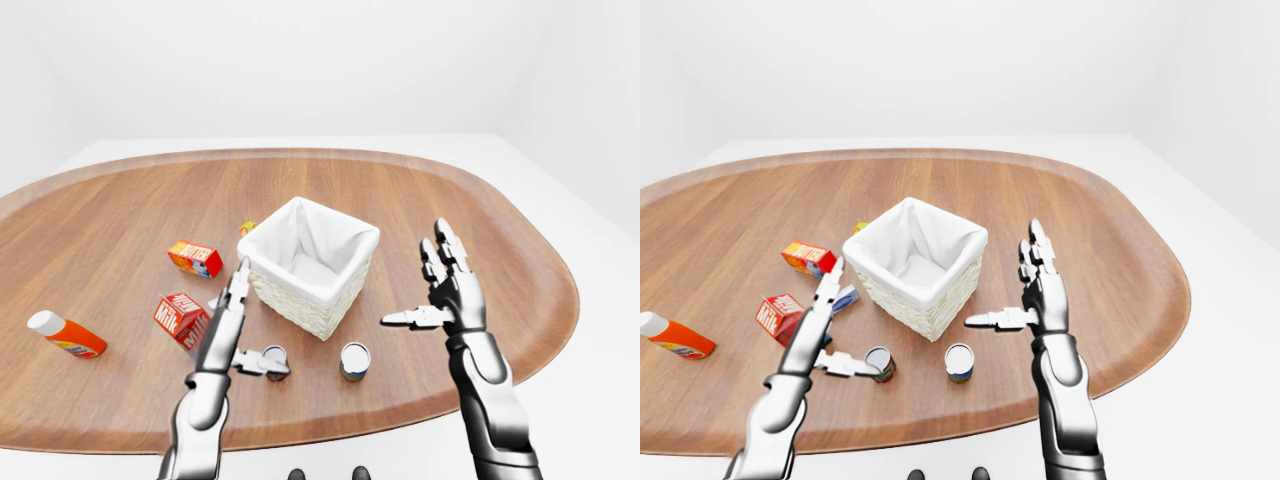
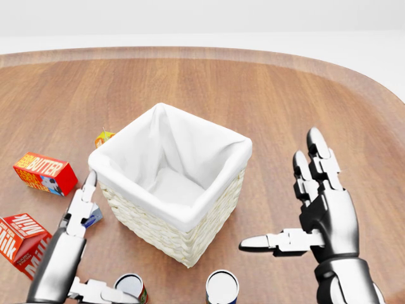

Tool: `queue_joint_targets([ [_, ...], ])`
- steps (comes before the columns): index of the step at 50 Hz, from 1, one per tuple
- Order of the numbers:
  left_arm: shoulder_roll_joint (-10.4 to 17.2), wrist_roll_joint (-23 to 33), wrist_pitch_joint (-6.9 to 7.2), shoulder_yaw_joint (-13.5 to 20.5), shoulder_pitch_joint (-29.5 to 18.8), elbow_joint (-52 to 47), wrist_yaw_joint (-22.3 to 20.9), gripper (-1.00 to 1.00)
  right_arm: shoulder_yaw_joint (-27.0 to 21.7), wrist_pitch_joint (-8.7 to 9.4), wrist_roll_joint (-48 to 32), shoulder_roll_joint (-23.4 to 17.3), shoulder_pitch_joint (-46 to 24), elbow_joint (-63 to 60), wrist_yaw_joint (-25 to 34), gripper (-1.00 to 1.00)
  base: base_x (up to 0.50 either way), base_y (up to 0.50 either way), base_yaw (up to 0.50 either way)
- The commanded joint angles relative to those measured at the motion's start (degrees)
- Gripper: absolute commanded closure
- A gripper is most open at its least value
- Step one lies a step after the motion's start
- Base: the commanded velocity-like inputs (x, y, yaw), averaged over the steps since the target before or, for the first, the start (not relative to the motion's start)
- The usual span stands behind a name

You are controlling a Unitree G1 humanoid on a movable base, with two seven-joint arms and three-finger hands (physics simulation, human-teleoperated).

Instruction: Pick up the tomato sauce, and put it in the basket.

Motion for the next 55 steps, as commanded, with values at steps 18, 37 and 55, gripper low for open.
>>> queue_joint_targets([
  [18, 0.0, 2.3, -0.19, -1.0, 1.3, 1.7, 1.8, -1.0, -0.3, 0.0, 0.1, -0.2, -0.6, 1.2, -0.2, -1.0, 0.0, 0.0, 0.0],
  [37, 0.2, 3.5, -0.19, -1.0, 1.7, 2.9, 2.8, -1.0, -0.3, 0.0, -0.1, -0.2, -0.7, 1.6, -0.3, -1.0, 0.0, 0.0, 0.0],
  [55, 0.6, 6.8, -0.19, -1.2, 0.9, 6.6, 6.1, -1.0, 0.0, 0.0, -0.4, -0.1, -0.3, 2.0, -0.3, -1.0, 0.0, 0.0, 0.0],
])
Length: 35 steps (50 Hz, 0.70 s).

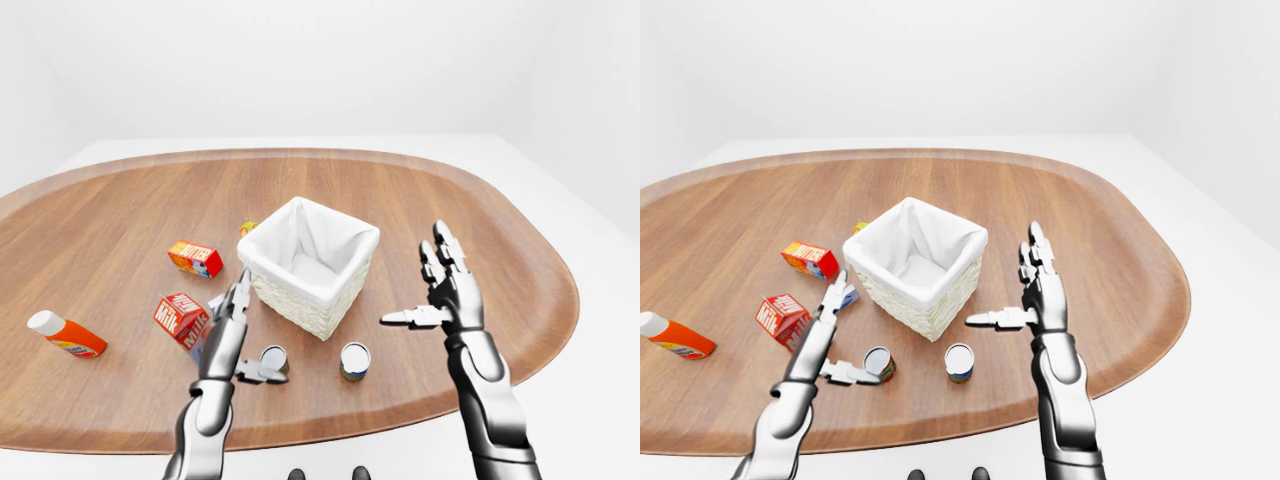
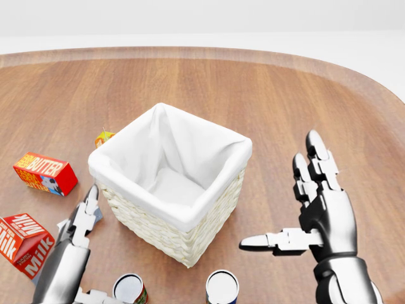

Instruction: Pick up the tomato sauce, and put it in the basket.

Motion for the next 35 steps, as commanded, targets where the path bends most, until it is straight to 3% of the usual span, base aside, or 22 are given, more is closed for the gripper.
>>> queue_joint_targets([
  [1, 0.3, 2.5, 0.0, -0.3, -0.5, 2.8, 2.6, -1.0, 0.2, 0.0, -0.2, 0.1, 0.4, 0.2, 0.1, -1.0, 0.0, 0.0, 0.0],
  [35, 0.3, 5.1, 0.0, -2.2, -2.3, 5.9, 4.4, -1.0, 0.4, 0.0, -0.3, 0.2, 0.4, 1.0, 0.1, -1.0, 0.0, 0.0, 0.0],
])
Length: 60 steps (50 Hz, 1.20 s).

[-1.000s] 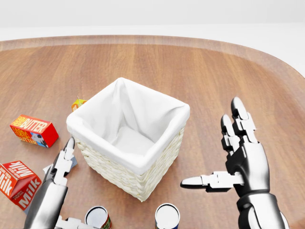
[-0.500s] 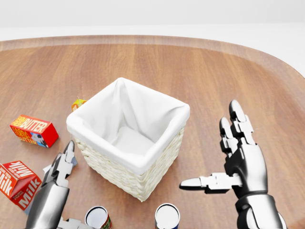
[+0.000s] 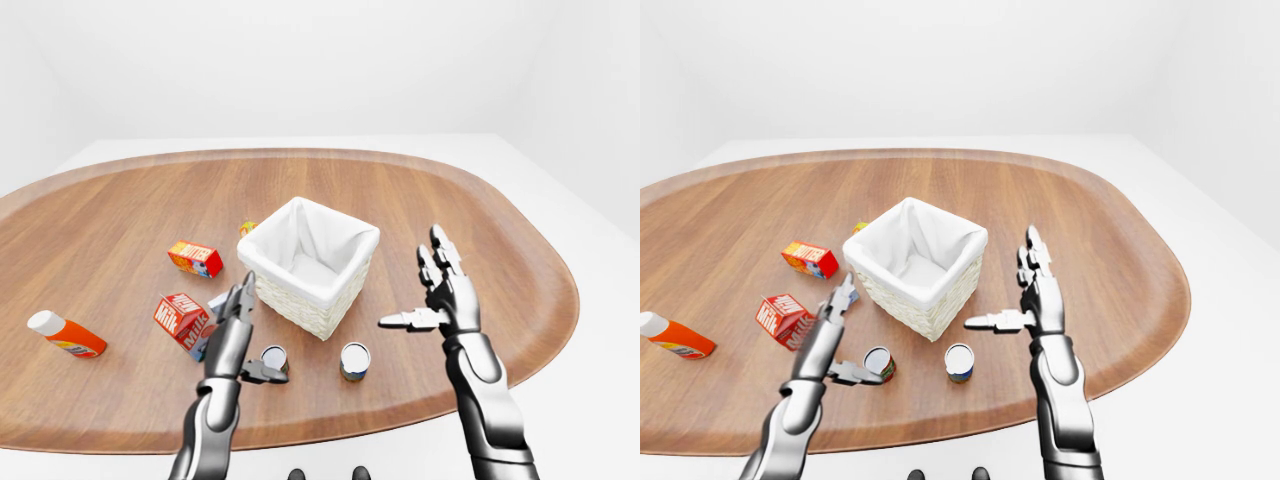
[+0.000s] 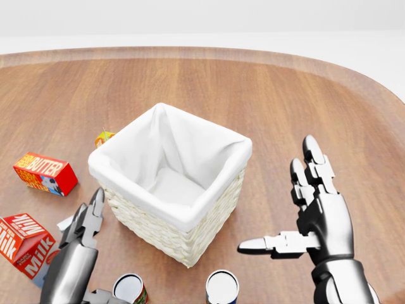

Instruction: Pick up the tomato sauce, and put it in the basket.

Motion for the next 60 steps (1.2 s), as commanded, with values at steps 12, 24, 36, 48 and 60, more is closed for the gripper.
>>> queue_joint_targets([
  [12, 0.2, 1.3, 0.0, -1.2, -2.2, 4.5, 2.1, -1.0, -0.3, 0.0, 0.3, -0.2, -0.5, 0.0, -0.2, -1.0, 0.0, 0.0, 0.0],
  [24, 0.5, 1.7, 0.0, -1.3, -2.1, 5.1, 2.6, -1.0, -0.4, 0.0, 0.3, -0.2, -0.6, 0.0, -0.2, -1.0, 0.0, 0.0, 0.0],
  [36, 0.7, 2.5, 0.0, -1.3, -2.7, 7.5, 4.1, -1.0, -0.3, 0.0, 0.3, -0.1, -0.3, -0.3, -0.2, -1.0, 0.0, 0.0, 0.0],
  [48, 0.8, 3.2, 0.0, -1.7, -3.8, 11.3, 6.1, -1.0, -0.2, 0.0, 0.2, -0.1, -0.6, 0.5, -0.2, -1.0, 0.0, 0.0, 0.0],
  [60, 1.1, 3.7, 0.0, -2.0, -6.5, 17.3, 8.7, -1.0, -0.2, 0.0, 0.2, -0.2, -0.6, 0.7, -0.2, -1.0, 0.0, 0.0, 0.0],
])
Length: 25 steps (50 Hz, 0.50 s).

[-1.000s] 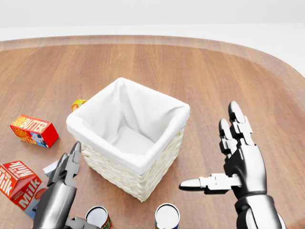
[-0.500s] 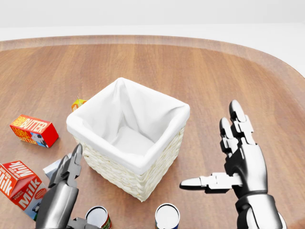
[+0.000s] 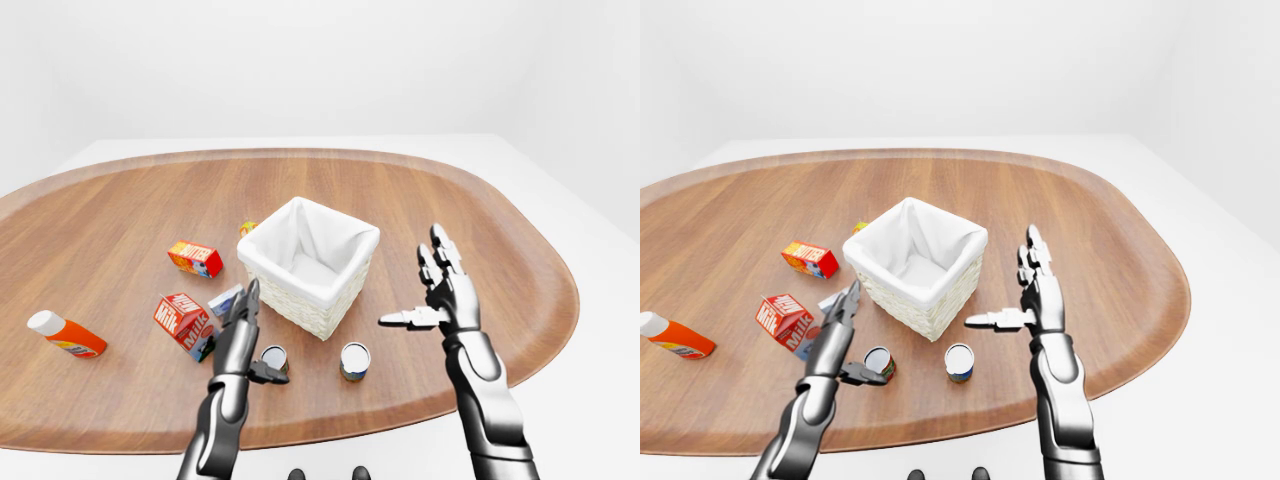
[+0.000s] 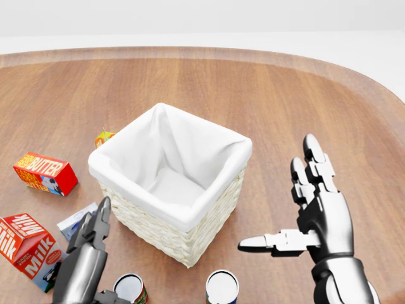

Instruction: Pick up the tomato sauce, and put it in the basket.

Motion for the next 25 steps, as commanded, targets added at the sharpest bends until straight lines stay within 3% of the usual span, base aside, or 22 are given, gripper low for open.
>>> queue_joint_targets([
  [1, 0.3, 0.5, 0.0, -0.3, -1.8, 4.8, 2.3, -1.0, 0.0, 0.0, 0.0, 0.0, 0.1, -0.1, 0.0, -1.0, 0.0, 0.0, 0.0],
  [25, 0.3, 1.6, 0.0, -0.8, -2.1, 6.9, 4.0, -1.0, -0.1, 0.0, 0.1, 0.0, 0.0, 0.0, 0.0, -1.0, 0.0, 0.0, 0.0],
])
